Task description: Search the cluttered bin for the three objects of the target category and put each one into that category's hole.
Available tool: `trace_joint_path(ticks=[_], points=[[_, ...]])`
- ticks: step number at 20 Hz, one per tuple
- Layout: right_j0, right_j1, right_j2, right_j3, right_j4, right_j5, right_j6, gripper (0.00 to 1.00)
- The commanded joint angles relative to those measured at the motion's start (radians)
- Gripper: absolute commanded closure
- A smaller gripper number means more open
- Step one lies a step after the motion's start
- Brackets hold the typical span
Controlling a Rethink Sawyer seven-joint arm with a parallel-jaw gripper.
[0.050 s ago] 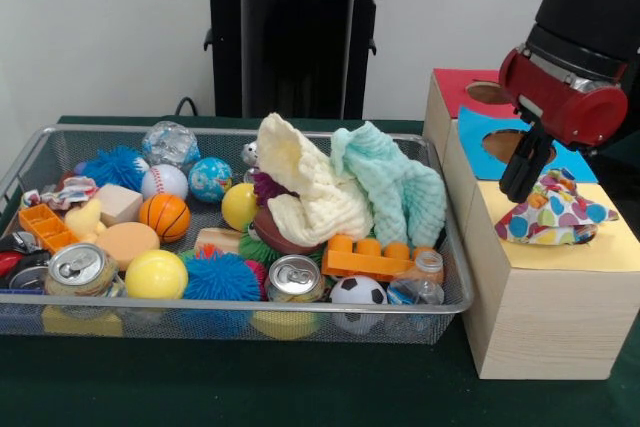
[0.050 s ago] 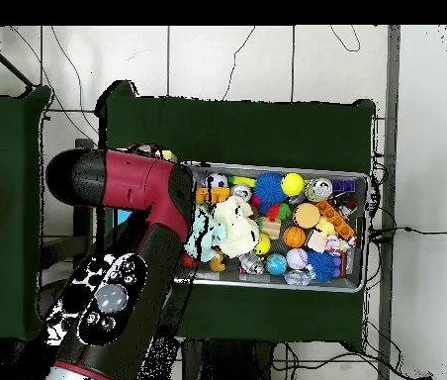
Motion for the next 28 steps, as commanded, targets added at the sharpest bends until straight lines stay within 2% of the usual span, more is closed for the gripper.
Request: trace_joint_path(ticks=[1, 13, 28], points=[[-0.010, 0.041, 0.106, 0.090, 0.038, 0.017, 0.214, 1.00], [-0.003, 0.080, 0.121, 0.084, 0.055, -0.033, 0.222, 1.00], [0.008, 0.061, 0.096, 0.076, 0.058, 0.019, 0.220, 1.00]])
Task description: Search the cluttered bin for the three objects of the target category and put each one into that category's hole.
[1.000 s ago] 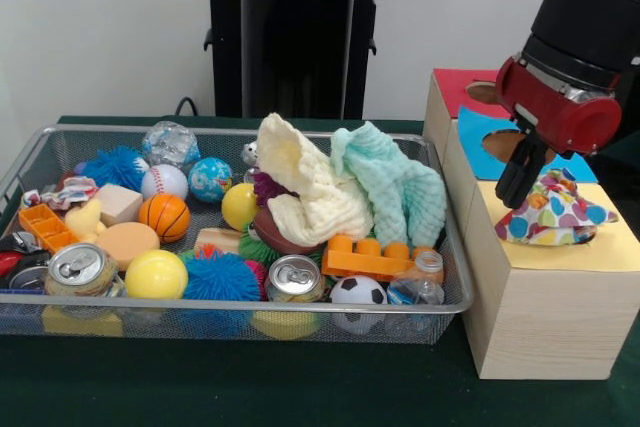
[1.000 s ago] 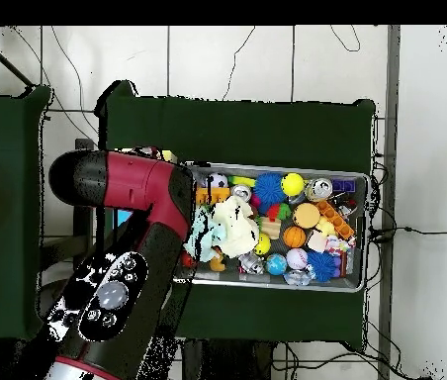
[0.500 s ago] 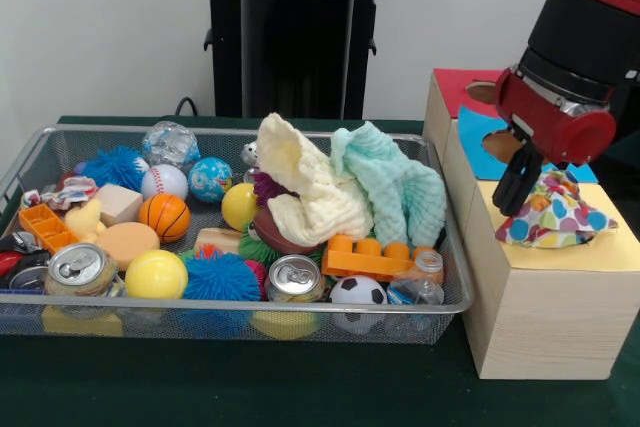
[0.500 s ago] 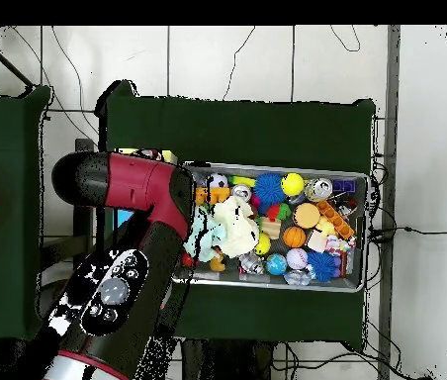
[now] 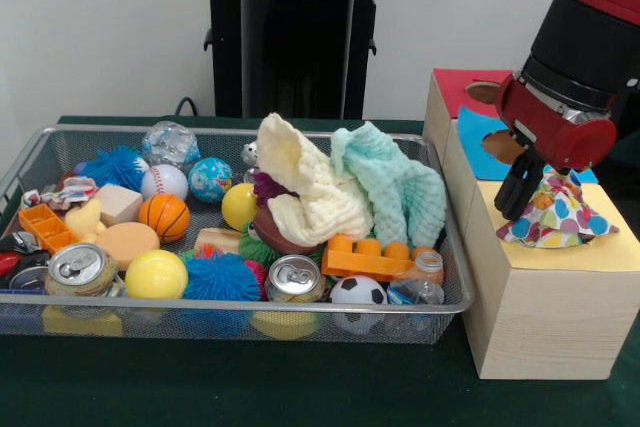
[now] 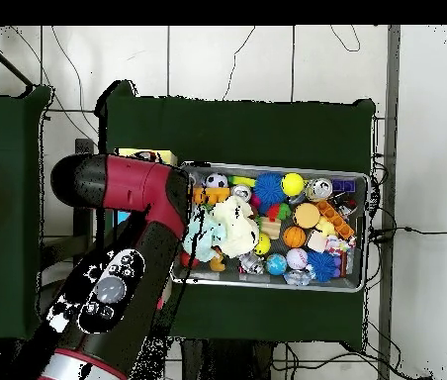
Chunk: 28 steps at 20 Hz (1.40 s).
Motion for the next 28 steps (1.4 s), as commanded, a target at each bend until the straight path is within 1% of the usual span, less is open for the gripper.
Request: trace_joint_path(ticks=[1, 8, 13, 24, 28], points=[[-0.005, 0.016, 0.097, 0.075, 0.041, 0.018, 0.220, 1.00], [-0.018, -0.021, 0.104, 0.104, 0.037, 0.005, 0.182, 1.00], [-0.030, -0.057, 0.086, 0.098, 0.020, 0.041, 0.151, 1.00], [-0.040, -0.098, 0.049, 0.100, -0.016, 0.075, 0.130, 1.00], [-0.036, -0.117, 0.038, 0.098, -0.024, 0.117, 0.132, 1.00]])
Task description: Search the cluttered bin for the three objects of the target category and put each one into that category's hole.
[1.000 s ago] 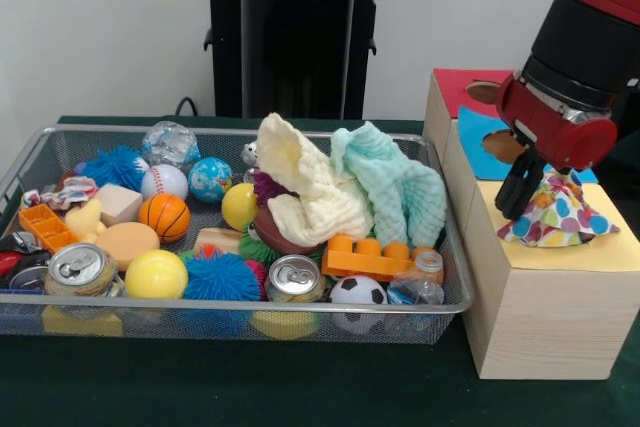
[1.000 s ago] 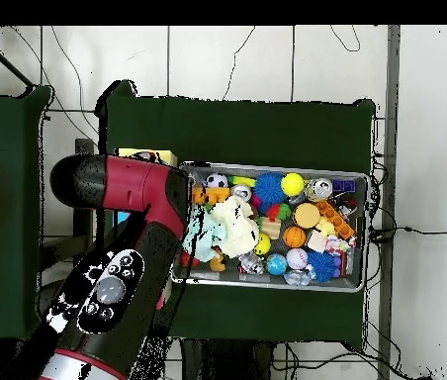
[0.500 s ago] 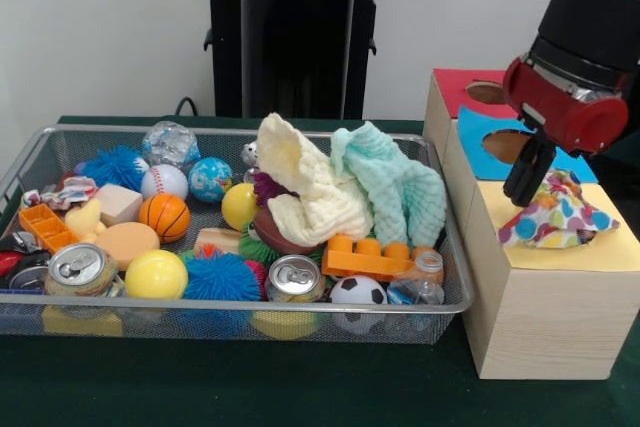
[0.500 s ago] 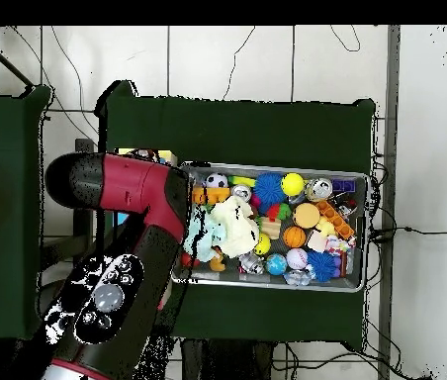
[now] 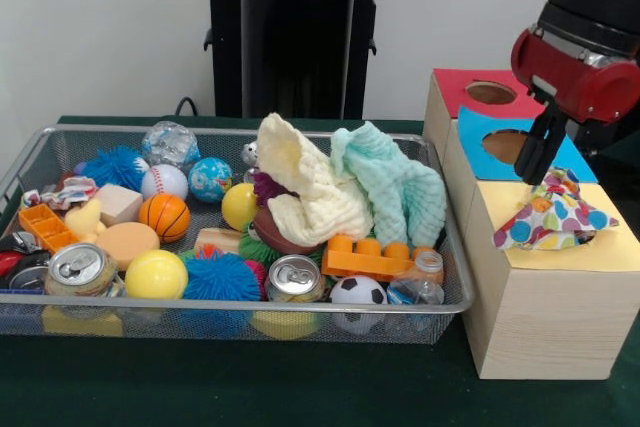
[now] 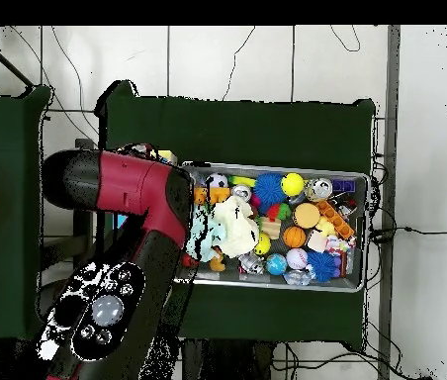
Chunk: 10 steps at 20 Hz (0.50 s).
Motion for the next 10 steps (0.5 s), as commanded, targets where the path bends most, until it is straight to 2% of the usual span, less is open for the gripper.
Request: trace_joint_path(ticks=[1, 10], points=[[-0.031, -0.032, 0.037, 0.079, -0.026, 0.120, 0.133, 1.00], [-0.015, -0.001, 0.057, 0.079, -0.017, 0.089, 0.165, 1.00]])
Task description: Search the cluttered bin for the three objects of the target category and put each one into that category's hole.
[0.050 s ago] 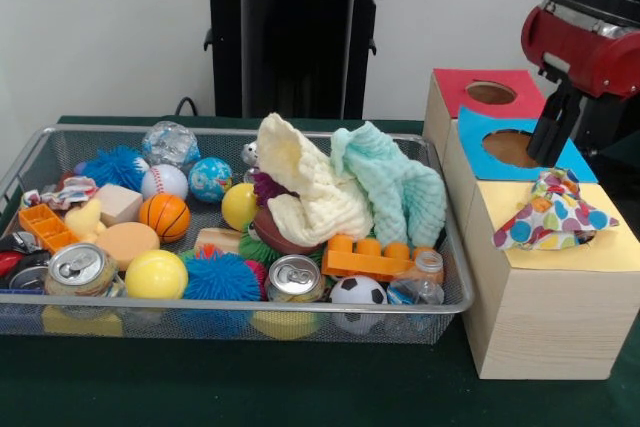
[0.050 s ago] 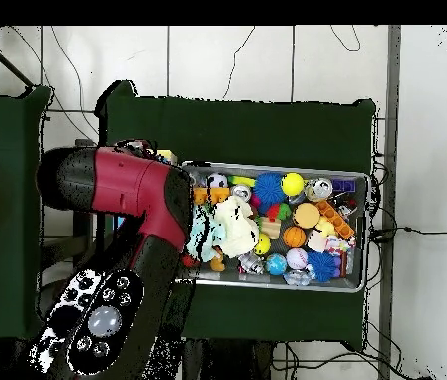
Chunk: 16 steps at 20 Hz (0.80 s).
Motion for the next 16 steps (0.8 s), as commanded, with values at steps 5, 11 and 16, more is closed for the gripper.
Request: trace_joint_path(ticks=[5, 11, 16], points=[[-0.005, 0.048, 0.080, 0.085, -0.005, 0.076, 0.177, 1.00], [-0.002, 0.074, 0.088, 0.080, 0.004, 0.048, 0.189, 1.00], [-0.003, 0.097, 0.103, 0.081, 0.011, 0.021, 0.189, 1.00]])
